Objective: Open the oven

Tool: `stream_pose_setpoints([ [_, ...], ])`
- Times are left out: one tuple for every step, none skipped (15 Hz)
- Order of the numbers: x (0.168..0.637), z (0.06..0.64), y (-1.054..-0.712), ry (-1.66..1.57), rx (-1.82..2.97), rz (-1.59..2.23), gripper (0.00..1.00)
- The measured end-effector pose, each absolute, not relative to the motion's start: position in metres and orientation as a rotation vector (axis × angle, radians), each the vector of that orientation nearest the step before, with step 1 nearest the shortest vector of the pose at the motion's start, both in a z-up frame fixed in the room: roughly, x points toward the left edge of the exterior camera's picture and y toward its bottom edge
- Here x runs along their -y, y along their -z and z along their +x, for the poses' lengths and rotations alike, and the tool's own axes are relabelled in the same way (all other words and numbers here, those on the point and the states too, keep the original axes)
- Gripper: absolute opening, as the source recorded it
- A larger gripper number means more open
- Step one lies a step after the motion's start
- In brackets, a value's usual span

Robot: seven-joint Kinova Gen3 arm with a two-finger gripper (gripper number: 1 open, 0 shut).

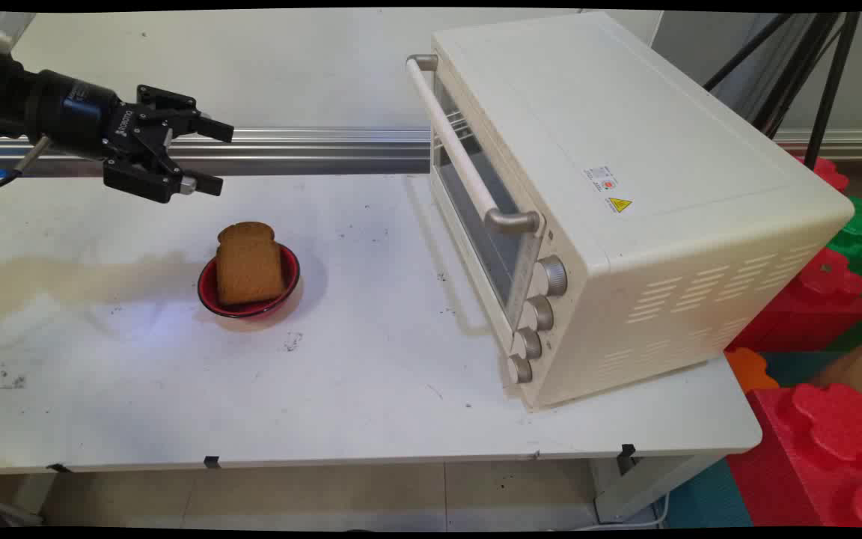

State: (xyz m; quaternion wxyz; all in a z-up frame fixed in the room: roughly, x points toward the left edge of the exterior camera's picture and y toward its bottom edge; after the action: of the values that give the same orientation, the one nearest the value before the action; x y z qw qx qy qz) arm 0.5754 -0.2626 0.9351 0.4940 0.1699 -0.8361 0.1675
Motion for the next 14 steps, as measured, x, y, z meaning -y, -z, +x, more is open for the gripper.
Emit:
stream_pose_setpoints([
  [0.262, 0.576, -0.935, -0.408, 2.028, 0.409, 1.0],
  [0.263, 0.576, -0.935, -0.41, 2.031, 0.407, 1.0],
  [0.263, 0.576, -0.935, -0.412, 2.033, 0.406, 1.0],
  [0.262, 0.577, -0.935, -0.413, 2.035, 0.406, 1.0],
  [0.263, 0.577, -0.935, -0.415, 2.037, 0.405, 1.0],
  [0.262, 0.578, -0.935, -0.416, 2.038, 0.406, 1.0],
  [0.262, 0.579, -0.935, -0.417, 2.038, 0.406, 1.0],
  [0.262, 0.579, -0.935, -0.418, 2.037, 0.407, 1.0],
  [0.263, 0.579, -0.936, -0.418, 2.036, 0.408, 1.0],
  [0.263, 0.579, -0.937, -0.418, 2.033, 0.408, 1.0],
  [0.263, 0.58, -0.938, -0.418, 2.027, 0.409, 1.0],
  [0.264, 0.579, -0.941, -0.416, 2.018, 0.411, 1.0],
  [0.264, 0.579, -0.943, -0.414, 2.01, 0.412, 1.0],
  [0.265, 0.578, -0.946, -0.413, 2.0, 0.412, 1.0],
])
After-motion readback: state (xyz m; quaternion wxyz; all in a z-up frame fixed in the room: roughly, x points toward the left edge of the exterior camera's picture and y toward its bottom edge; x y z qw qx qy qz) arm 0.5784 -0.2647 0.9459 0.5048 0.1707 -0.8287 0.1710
